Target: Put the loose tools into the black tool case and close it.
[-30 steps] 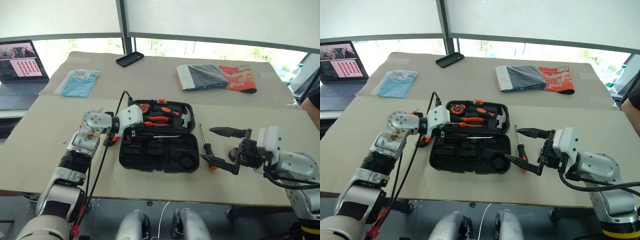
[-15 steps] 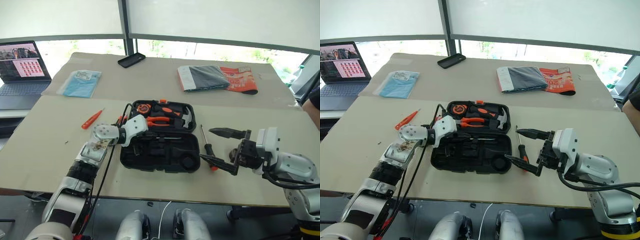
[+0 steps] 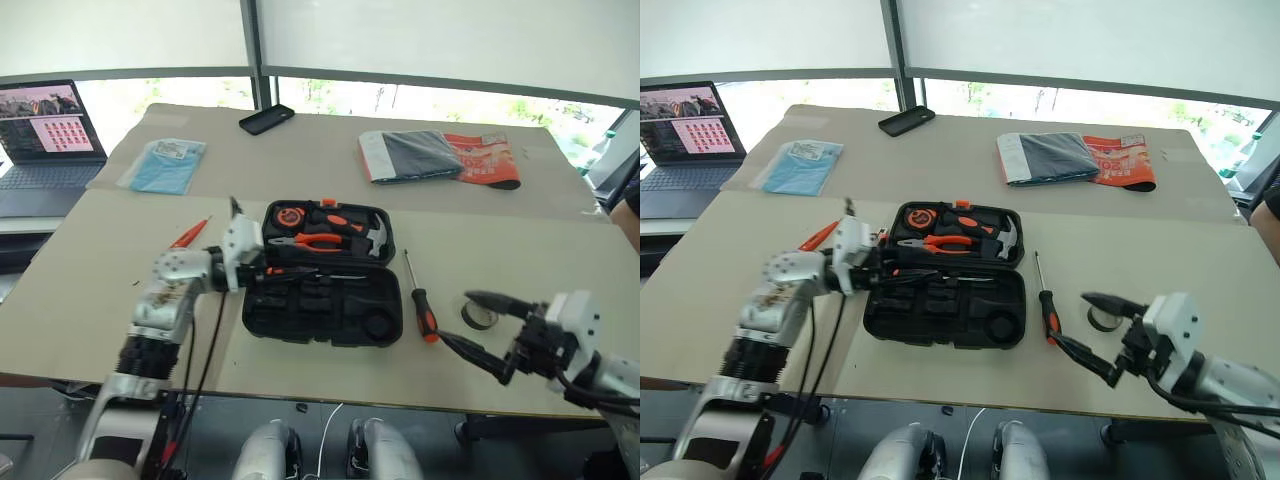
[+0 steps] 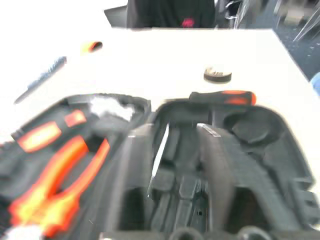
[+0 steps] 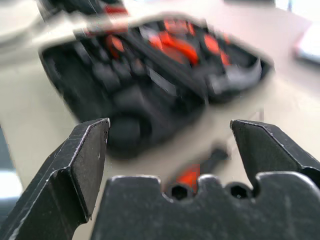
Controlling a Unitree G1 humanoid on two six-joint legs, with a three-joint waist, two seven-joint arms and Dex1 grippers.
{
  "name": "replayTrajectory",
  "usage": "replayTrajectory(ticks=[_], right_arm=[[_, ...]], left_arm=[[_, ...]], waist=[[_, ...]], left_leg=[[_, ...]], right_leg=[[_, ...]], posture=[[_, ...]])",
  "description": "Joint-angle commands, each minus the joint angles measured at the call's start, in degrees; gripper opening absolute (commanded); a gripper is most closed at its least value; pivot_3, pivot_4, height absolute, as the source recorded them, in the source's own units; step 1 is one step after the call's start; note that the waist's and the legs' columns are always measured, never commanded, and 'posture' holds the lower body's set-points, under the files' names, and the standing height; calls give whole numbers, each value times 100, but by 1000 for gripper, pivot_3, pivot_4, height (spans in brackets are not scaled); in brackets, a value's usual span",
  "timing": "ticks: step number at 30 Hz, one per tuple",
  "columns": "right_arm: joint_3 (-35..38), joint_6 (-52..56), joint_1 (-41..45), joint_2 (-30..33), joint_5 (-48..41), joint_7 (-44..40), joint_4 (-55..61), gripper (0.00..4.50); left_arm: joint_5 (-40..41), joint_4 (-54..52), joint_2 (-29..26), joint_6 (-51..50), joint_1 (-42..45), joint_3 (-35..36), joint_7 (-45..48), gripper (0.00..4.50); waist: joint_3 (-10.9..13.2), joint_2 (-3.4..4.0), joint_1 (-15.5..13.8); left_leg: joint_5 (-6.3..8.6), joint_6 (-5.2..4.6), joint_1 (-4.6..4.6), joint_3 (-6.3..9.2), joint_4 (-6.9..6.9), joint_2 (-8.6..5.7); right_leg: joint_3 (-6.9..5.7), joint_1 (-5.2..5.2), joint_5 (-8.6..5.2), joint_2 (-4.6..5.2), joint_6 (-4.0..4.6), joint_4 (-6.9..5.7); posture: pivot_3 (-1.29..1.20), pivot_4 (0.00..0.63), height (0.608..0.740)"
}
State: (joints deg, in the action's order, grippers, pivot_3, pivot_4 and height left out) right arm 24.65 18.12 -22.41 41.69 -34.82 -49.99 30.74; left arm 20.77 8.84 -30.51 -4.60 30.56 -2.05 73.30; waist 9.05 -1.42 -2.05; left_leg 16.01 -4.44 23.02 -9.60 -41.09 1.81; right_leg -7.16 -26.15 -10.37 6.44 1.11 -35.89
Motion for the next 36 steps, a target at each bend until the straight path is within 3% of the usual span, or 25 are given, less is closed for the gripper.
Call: replayTrajectory(ticks=[1,4,8,11,16,20,22,24,31,36], right_arm=[[695,-92,-957,-408,304,306,221,4500],[1091,-524,-1639,-788,531,235,-4,4500],[1276,-631,-1958,-924,537,138,-138,4500],[1153,-111,-1808,-739,113,163,191,4500],[332,1765,-273,175,-215,1282,820,4500],[-495,3412,1231,451,-631,2227,938,4500],[-870,4041,1714,429,-645,2566,860,4500],[-1187,4471,2135,232,-651,2861,729,4500],[-1876,5199,2975,-201,-229,3519,284,4500],[-1605,5757,3191,-899,69,4282,209,3041]], left_arm=[[511,-407,-480,-81,-635,347,593,3346],[432,-311,-993,447,-1126,704,850,4484],[740,-421,-1266,315,-1627,1109,862,4484],[954,-516,-1417,204,-1912,1226,1110,4484],[1167,-1262,-1053,-86,-1838,1015,621,4484],[1157,-1712,-832,-104,-1713,1002,219,4484],[1204,-1908,-806,-192,-1723,999,65,4484],[1231,-2030,-815,-260,-1779,990,-7,4484],[1331,-2220,-861,-440,-2077,960,-3,4484],[1467,-2332,-871,-518,-2232,905,109,4500]], waist=[[-6,10,11],[-7,20,26],[-3,32,41],[-9,56,101],[-5,60,160],[-5,56,139],[-4,56,108],[-4,55,96],[-4,55,137],[-5,55,134]], left_leg=[[3,-2,-8,-2,5,0],[29,-12,-11,-2,20,8],[52,32,-14,6,23,13],[58,36,-19,4,23,12],[57,39,-22,4,27,12],[51,46,-15,6,28,7],[12,77,-12,13,33,8],[-5,49,-6,17,38,9],[6,29,3,7,32,1],[5,38,3,10,28,2]], right_leg=[[4,4,-1,0,-1,1],[10,-6,-7,3,4,4],[9,-6,-21,5,27,10],[17,-2,-29,9,39,13],[20,-1,-29,6,40,11],[24,-6,-18,1,28,9],[18,-9,-13,-10,23,7],[8,-10,-20,-22,35,8],[9,-10,-19,-30,14,13],[10,-10,-16,-28,10,11]], posture=[[0,150,740],[0,150,740],[0,150,740],[0,150,740],[0,150,740],[0,150,740],[0,150,740],[0,150,740],[0,150,740],[0,150,740]])
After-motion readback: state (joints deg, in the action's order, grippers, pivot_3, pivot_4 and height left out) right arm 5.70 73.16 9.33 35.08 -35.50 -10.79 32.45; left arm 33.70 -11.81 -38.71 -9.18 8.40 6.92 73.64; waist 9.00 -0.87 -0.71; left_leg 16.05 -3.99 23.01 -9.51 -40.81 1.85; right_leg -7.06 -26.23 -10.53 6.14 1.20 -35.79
